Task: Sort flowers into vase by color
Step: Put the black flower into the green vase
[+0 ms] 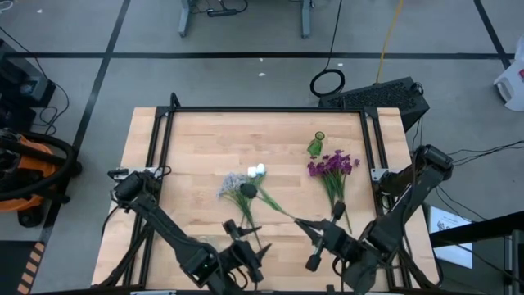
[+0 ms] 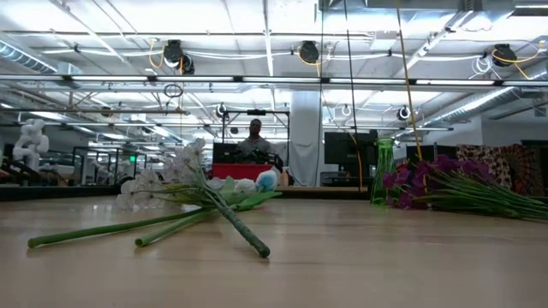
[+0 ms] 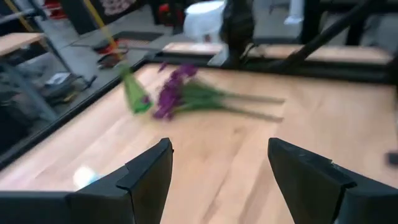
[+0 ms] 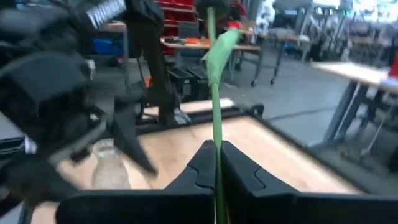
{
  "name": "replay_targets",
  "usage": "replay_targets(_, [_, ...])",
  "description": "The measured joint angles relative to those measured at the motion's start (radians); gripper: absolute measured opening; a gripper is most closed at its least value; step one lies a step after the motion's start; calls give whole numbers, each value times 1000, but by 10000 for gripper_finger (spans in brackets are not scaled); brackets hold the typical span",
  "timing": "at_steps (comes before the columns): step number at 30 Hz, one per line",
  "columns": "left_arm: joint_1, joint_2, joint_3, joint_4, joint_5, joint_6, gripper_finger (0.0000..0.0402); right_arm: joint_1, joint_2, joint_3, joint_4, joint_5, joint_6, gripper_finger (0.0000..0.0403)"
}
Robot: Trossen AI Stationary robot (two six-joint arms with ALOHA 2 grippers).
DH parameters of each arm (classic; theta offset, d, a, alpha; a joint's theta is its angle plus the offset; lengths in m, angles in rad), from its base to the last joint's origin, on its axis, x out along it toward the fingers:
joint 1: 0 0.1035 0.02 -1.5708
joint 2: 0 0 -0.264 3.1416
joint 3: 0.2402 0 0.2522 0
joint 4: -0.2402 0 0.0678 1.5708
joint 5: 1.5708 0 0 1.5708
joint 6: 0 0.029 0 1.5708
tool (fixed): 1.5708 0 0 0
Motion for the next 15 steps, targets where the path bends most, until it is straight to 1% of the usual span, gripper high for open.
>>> replay_targets(2, [1, 0, 0, 129, 1, 106, 267, 0, 0, 48, 60, -4, -141, 0])
replay_targets(4, [1, 0, 0, 264, 7, 224, 267, -2, 0, 74, 160, -9, -290, 0])
replay_targets(6, [3, 0, 0, 392, 41, 341, 267, -4, -3, 76, 287, -23, -418, 0])
replay_targets(7, [5, 0, 0, 447, 70, 390, 267, -5, -3, 71, 341, -51, -461, 0])
replay_targets(11, [27, 16, 1, 670, 231, 568, 267, -10, -3, 9, 492, -216, -512, 0])
replay_targets(13, [42, 40, 1, 768, 304, 632, 267, -9, -2, -29, 584, -269, -551, 0])
replay_targets(15, [55, 67, 1, 855, 336, 677, 267, -1, -2, -55, 691, -303, -608, 0])
